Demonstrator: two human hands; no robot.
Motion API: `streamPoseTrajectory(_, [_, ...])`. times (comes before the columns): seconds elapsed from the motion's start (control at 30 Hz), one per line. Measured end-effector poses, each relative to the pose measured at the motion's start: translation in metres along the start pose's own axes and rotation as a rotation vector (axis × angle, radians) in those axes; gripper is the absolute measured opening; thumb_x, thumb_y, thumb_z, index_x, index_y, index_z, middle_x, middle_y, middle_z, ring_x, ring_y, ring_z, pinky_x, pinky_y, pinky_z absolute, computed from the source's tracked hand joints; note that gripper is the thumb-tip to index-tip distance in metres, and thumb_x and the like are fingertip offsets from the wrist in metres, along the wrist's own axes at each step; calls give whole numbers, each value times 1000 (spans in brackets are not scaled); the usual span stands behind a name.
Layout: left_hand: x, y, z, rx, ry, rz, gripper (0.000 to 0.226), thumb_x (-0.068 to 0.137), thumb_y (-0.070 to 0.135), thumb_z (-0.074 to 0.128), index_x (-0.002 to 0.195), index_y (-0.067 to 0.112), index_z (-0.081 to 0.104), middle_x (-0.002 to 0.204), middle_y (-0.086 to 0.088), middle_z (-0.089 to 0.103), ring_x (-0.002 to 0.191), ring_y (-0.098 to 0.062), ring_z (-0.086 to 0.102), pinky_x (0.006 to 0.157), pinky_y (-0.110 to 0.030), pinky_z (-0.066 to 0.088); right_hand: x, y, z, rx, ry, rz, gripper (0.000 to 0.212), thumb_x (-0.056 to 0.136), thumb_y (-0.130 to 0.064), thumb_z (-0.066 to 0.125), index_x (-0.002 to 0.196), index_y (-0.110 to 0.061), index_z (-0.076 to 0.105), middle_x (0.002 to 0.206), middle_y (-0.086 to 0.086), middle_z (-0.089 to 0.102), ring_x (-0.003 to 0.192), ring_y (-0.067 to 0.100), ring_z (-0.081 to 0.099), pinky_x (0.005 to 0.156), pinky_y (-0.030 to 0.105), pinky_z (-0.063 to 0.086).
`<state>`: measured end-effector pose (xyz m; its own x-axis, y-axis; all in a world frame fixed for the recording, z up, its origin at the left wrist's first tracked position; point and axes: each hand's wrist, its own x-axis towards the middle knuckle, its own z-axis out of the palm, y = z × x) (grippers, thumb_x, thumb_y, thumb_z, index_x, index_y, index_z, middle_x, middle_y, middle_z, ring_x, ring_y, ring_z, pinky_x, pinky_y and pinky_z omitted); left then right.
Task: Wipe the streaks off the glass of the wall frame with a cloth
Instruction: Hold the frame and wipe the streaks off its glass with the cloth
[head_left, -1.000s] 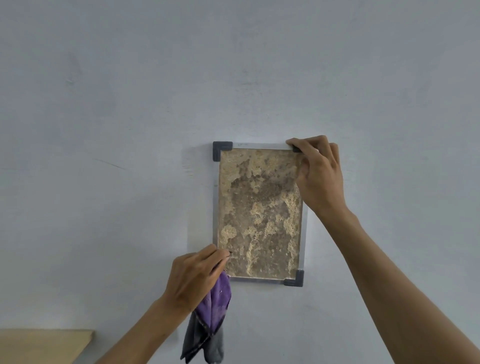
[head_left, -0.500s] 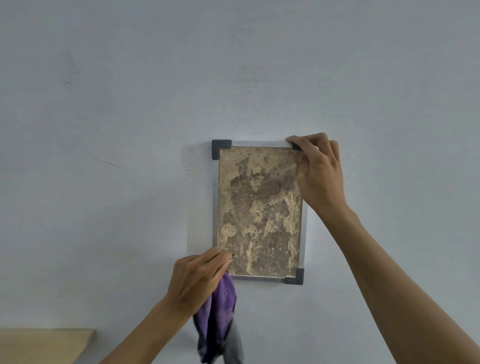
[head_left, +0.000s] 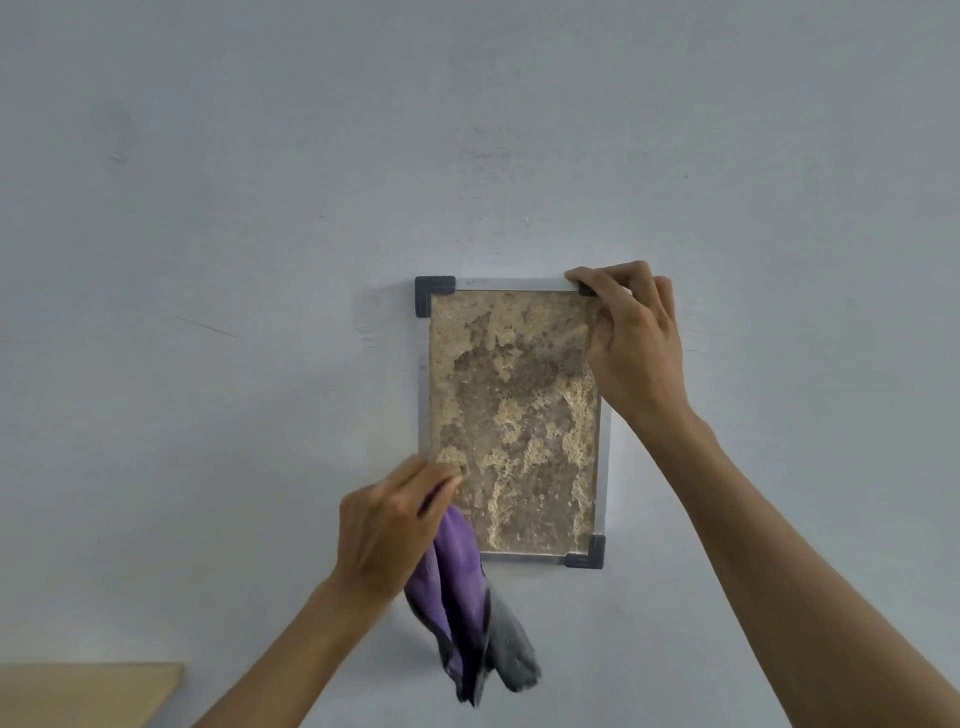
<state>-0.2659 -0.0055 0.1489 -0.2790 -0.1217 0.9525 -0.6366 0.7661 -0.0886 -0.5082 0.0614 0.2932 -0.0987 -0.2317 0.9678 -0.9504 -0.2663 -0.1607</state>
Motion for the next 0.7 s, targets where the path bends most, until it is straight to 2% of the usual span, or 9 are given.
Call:
streamPoseTrajectory(0.07, [11,0,-2,-17,52,-44,7,95,27,70,94,24,77,85,13,71,58,-6,61,46,-20,49,0,0,0,3,7,0,51,95,6,48,134,-21,65,123,-1,55,114,21,44,86,26,42])
streamPoseTrajectory(0.13, [9,-1,0,-23,18,9,6,96,26,70,94,24,76,86,13,71,58,-6,61,46,-23,51,0,0,1,6,7,-6,49,96,5,48,134,-21,65,123,0,55,114,22,44,87,26,41])
streamPoseTrajectory(0.2, [-5,-4,5,-21,-90,127,5,94,20,73,91,25,72,82,12,67,53,-8,57,43,-26,49,0,0,1,6,16,-7,47,97,4,48,134,-21,65,123,-1,56,114,22,44,87,27,43])
streamPoseTrajectory(0.27, [-22,-4,12,25,-237,252,19,87,9,76,83,23,66,76,10,58,48,-10,49,41,-27,45,0,0,2,11,16,0,47,97,4,48,134,-21,65,123,-1,55,114,22,44,86,27,43])
streamPoseTrajectory(0.33, [-25,-5,13,73,-284,313,23,84,5,77,82,24,64,75,9,56,46,-11,46,41,-26,44,0,0,2,11,13,3,51,95,6,49,134,-21,65,123,-1,55,114,21,43,86,28,44])
streamPoseTrajectory(0.4, [-14,-6,8,62,-208,251,16,87,12,78,86,24,69,77,11,62,47,-8,51,42,-24,47,0,0,1,4,7,1,53,93,8,49,134,-22,64,123,-2,55,114,21,43,86,28,44])
streamPoseTrajectory(0.5, [-3,-4,-1,-16,-31,26,2,92,24,74,94,24,73,81,13,68,52,-5,56,45,-18,48,0,0,1,5,2,-7,53,93,7,48,134,-22,65,123,-3,55,113,20,43,85,27,44])
streamPoseTrajectory(0.53, [-6,-3,0,-22,-4,2,2,92,24,73,93,23,73,81,13,68,52,-4,56,45,-17,47,0,1,0,7,3,-8,53,94,7,48,134,-22,65,123,-3,55,113,20,44,85,27,44])
streamPoseTrajectory(0.7, [-56,-4,13,97,-210,117,22,102,31,52,88,24,67,82,12,65,43,-5,48,38,-19,42,0,1,-1,13,-1,-8,50,96,5,49,134,-23,64,123,-2,55,114,21,44,85,32,49])
